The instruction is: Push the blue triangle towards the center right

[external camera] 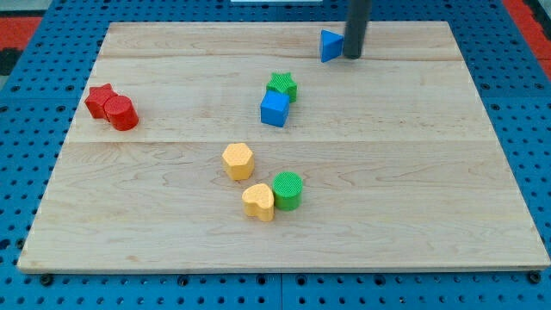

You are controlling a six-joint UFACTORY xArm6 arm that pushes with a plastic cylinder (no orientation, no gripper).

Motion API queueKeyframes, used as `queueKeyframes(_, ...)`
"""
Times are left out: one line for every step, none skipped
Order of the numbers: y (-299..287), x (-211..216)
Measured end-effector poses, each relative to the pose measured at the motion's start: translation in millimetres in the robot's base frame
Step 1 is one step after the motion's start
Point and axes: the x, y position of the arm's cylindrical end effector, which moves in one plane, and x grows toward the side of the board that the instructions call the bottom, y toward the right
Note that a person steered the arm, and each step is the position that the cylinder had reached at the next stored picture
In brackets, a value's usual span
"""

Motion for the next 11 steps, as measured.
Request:
queueKeyframes(-1,-54)
queueKeyframes(-42,-28)
queueKeyframes(-92,13)
queueKeyframes(-100,25)
queueKeyframes(-136,33)
queueKeyframes(-141,62)
queueKeyframes(-161,41)
queueKeyframes(-168,50)
queueKeyframes(-143,27)
queueKeyframes(-97,41)
queueKeyframes(-93,96)
